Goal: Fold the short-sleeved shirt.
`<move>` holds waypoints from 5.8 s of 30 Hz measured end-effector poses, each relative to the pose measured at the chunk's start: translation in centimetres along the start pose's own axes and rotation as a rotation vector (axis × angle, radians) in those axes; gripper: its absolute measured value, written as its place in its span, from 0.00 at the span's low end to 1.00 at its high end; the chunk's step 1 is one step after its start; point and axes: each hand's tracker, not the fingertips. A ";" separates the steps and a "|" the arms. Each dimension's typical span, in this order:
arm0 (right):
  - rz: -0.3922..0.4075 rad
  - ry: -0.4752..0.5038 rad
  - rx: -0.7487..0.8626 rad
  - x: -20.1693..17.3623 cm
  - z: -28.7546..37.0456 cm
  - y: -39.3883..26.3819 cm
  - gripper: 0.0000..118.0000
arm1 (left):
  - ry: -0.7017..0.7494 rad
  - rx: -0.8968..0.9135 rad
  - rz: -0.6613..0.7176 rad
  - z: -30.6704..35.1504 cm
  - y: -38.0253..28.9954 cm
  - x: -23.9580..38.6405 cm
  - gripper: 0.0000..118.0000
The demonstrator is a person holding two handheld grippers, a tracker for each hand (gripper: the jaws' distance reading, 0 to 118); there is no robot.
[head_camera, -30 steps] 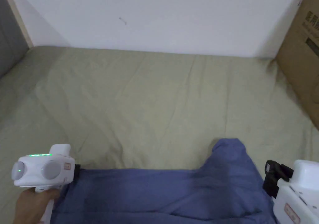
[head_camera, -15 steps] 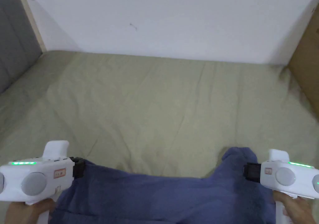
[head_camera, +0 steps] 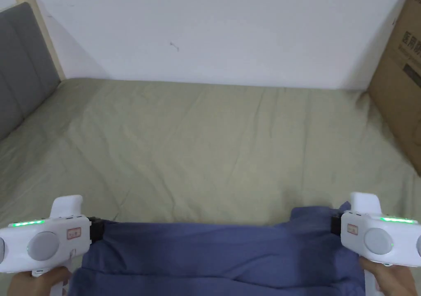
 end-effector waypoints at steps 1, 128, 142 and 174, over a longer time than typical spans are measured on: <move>-0.009 0.025 0.039 0.4 2.2 -0.3 0.01 | 0.002 0.006 0.002 0.7 -0.3 -0.2 0.02; 0.109 -0.083 0.560 -8.3 25.7 -8.2 0.00 | -0.089 -0.065 0.048 14.9 -8.2 -4.1 0.07; 0.121 -0.078 0.560 -7.4 26.7 -9.1 0.00 | -0.245 -0.284 -0.099 6.5 -11.2 13.2 0.07; 0.091 -0.077 0.567 -6.1 27.4 -9.1 0.00 | -0.083 0.058 -0.131 8.2 -13.1 9.9 0.00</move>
